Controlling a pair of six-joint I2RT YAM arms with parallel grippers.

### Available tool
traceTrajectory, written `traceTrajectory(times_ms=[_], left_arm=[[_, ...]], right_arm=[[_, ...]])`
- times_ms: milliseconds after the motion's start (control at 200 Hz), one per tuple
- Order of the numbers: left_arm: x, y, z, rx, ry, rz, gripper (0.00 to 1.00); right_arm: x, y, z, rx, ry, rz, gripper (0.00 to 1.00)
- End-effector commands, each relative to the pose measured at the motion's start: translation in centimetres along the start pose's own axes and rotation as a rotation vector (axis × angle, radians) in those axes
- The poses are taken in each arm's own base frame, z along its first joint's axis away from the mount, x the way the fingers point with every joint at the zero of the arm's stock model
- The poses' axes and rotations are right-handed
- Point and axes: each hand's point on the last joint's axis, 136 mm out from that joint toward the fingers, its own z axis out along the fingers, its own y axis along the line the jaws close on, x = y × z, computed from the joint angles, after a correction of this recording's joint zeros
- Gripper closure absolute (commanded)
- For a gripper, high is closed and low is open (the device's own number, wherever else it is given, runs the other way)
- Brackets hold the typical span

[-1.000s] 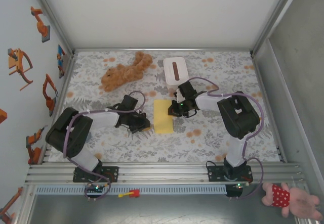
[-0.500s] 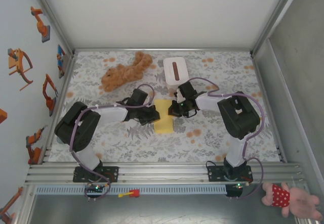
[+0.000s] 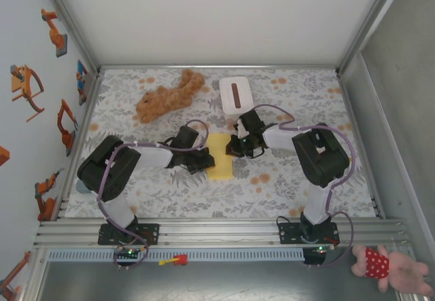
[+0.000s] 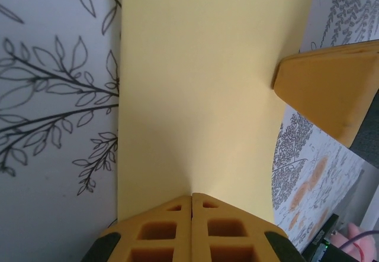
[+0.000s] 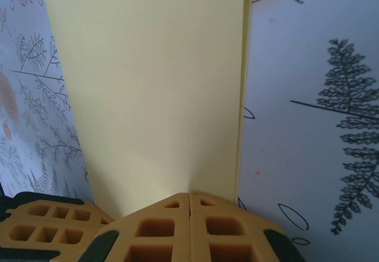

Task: Fold a paper plane with a square sheet of paper (pick it up from the middle)
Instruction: First fold the square sheet of paper in half at the center of the table.

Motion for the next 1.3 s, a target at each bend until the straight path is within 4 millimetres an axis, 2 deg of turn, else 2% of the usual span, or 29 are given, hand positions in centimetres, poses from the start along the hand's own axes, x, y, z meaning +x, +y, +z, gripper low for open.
traceTrajectory(times_ms=[0,160,371,436,586,661,736,846,972,1297], left_arm=[[2.6,2.3,-0.3,-0.046,0.061,-0.017,1.00],[4.4,4.4,-1.4,-0.139,0.099,0.014,1.00],[5.4,4.5,-2.8,-0.165,0.112,0.050,1.00],[4.8,3.3,-3.6,-0.162,0.087,0.084,1.00],[2.2,-1.8,-4.9,-0.082,-0.008,0.165,1.00],[1.4,-2.8,-4.4,-0.050,-0.024,0.168,1.00],[1.1,-3.1,-3.3,-0.023,-0.012,0.151,1.00],[1.5,-2.2,-1.6,-0.028,0.031,0.120,1.00],[2.2,-0.6,-0.7,-0.050,0.056,0.091,1.00],[5.3,3.9,-1.0,-0.107,0.032,-0.018,1.00]], right_arm=[[7.1,-13.1,0.6,0.494,0.165,0.181,1.00],[7.0,-13.1,0.5,0.497,0.160,0.181,1.00],[7.0,-13.2,0.4,0.505,0.157,0.180,1.00],[7.0,-13.2,0.3,0.504,0.156,0.180,1.00],[7.1,-13.2,0.4,0.506,0.158,0.178,1.00],[7.0,-13.2,0.4,0.504,0.155,0.178,1.00],[7.0,-13.2,0.5,0.503,0.154,0.178,1.00],[6.9,-13.2,0.4,0.500,0.153,0.176,1.00],[6.9,-13.1,0.4,0.499,0.149,0.174,1.00],[7.2,-13.2,0.3,0.494,0.141,0.179,1.00]])
